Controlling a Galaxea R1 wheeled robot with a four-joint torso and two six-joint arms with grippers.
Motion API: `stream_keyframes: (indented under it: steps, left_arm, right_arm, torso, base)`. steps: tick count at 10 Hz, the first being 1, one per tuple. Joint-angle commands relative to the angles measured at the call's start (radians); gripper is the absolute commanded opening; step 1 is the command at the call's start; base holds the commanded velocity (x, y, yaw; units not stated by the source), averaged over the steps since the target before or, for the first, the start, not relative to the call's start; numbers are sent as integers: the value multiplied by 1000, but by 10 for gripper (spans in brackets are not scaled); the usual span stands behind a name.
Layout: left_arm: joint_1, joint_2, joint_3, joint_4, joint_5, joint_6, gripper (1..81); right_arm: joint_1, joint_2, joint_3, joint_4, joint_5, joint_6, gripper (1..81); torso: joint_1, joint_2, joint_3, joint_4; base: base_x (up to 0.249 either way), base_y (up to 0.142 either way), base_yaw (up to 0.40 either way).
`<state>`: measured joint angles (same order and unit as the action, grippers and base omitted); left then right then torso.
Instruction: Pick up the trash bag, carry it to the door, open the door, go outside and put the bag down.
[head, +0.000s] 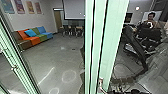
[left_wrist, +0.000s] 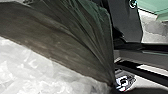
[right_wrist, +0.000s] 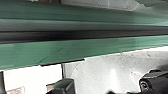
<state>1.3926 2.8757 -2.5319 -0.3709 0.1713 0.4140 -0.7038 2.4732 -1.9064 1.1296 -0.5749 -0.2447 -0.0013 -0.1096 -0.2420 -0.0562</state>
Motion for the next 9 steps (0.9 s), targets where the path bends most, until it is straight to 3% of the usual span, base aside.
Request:
stream_keyframes:
  steps: [1, 3, 9]
  left_arm:
    - [-51, -10, 8, -10, 77, 0, 10]
    - [-51, -9, 8, -10, 80, 0, 10]
    - [-51, -5, 7, -5, 80, 0, 10]
  right_arm:
    - [102, -116, -178, -44, 199, 182, 811]
    - [95, -118, -151, -42, 202, 182, 811]
    - [80, -207, -114, -40, 202, 182, 811]
  torso:
    - [1, 0, 0, 0]
    - [1, -1, 1, 0]
    - [2, -1, 1, -1]
  base:
    - [110, 0, 0]
    - [106, 0, 0]
    - [0, 0, 0]
